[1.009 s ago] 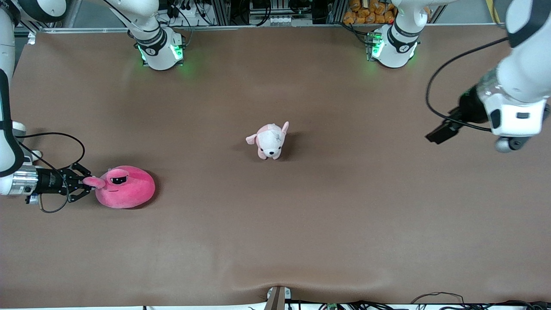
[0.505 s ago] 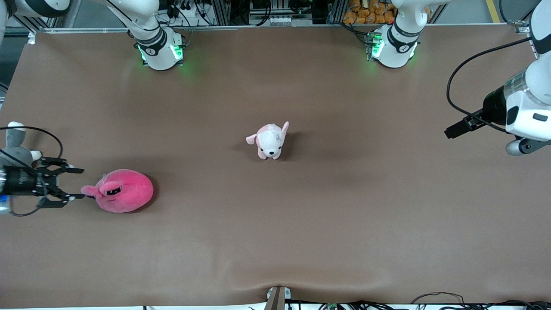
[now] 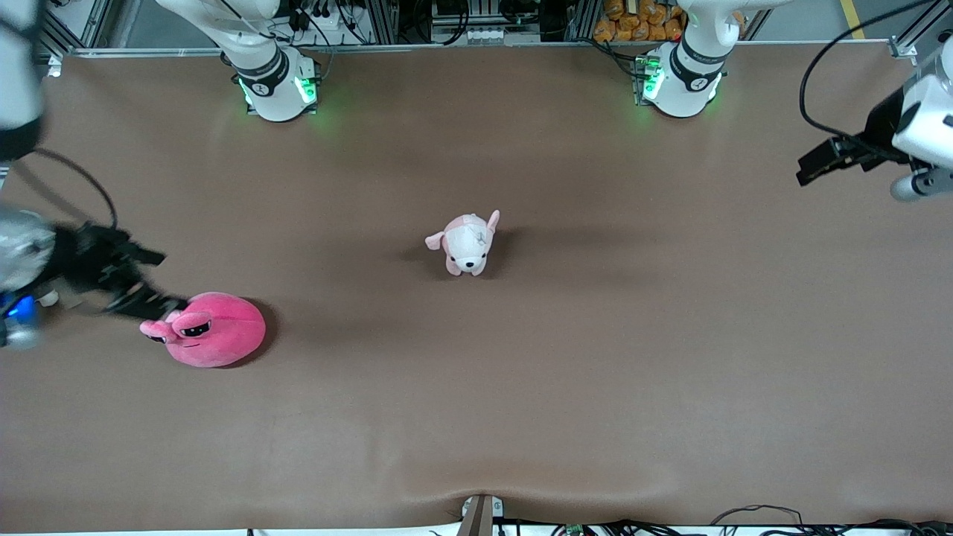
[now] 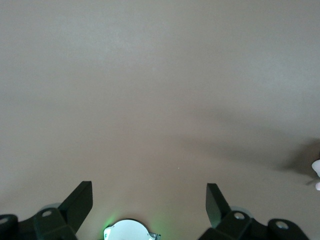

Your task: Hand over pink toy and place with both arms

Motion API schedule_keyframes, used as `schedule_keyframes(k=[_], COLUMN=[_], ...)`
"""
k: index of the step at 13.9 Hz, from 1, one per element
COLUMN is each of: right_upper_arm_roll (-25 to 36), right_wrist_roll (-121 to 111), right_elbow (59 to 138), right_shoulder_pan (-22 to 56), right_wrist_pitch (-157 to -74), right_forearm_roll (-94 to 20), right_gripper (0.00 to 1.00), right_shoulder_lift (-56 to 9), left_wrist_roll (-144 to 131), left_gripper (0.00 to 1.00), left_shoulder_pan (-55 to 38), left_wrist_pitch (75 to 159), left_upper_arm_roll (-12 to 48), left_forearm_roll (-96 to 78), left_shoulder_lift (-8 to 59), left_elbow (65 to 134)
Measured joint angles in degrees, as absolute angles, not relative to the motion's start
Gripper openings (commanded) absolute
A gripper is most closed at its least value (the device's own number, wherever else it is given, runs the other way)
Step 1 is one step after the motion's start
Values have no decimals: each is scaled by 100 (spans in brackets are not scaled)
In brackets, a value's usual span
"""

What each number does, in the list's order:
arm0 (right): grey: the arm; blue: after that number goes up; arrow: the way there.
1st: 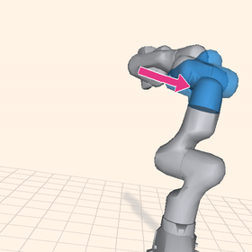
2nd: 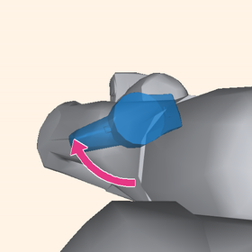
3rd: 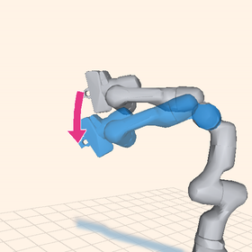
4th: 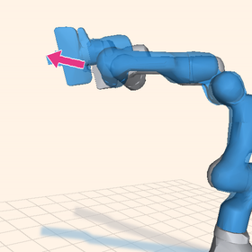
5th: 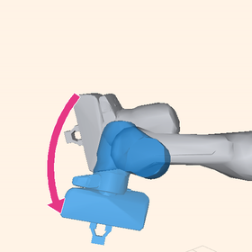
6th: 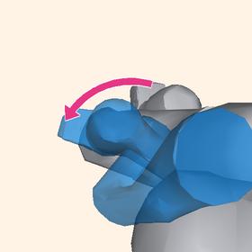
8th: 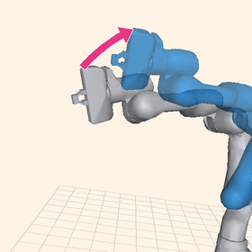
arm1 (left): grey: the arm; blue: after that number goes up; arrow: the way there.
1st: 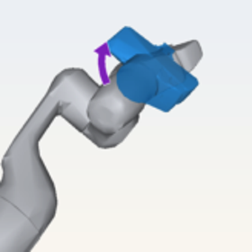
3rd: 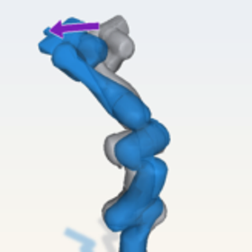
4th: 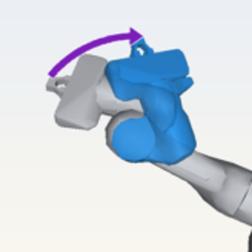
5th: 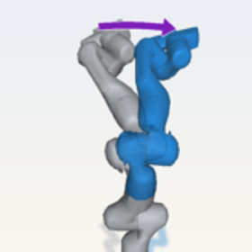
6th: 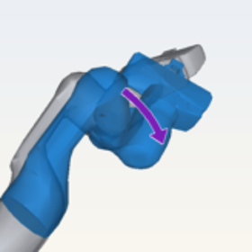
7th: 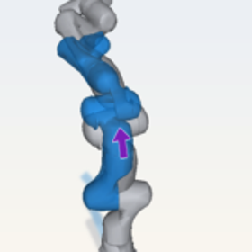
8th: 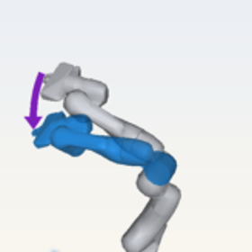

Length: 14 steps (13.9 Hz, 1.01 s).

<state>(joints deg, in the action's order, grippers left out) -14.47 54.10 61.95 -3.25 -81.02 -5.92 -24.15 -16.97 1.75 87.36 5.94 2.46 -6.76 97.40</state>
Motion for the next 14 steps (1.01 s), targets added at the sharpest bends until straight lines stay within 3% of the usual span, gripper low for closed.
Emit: schedule_keyframes(k=[4, 9, 11, 14], right_upper_arm_roll=[-1432, -1259, -1255, -1280], right_wrist_roll=[2666, 1258, 1184, 1182], right_elbow=[6192, 6324, 6914, 8427], right_shoulder_pan=[733, -485, -816, -862], right_wrist_pitch=[-7310, -7109, -7486, -8288], right_forearm_roll=[1158, 277, 19, -159], right_gripper=[100, 100, 100, 100], right_shoulder_lift=[-1978, -1472, -1110, -240], left_wrist_roll=[-1404, -1124, -1046, -526], left_gripper=[100, 100, 100, 100], left_shoulder_pan=[-70, -77, -105, -114], left_wrist_pitch=[8735, 8735, 8735, 8735], left_upper_arm_roll=[150, 150, 163, 142], left_forearm_roll=[246, 246, 246, 246], left_shoulder_lift=[-808, -823, -823, -822], left_elbow=[9853, 9808, 9808, 9805])
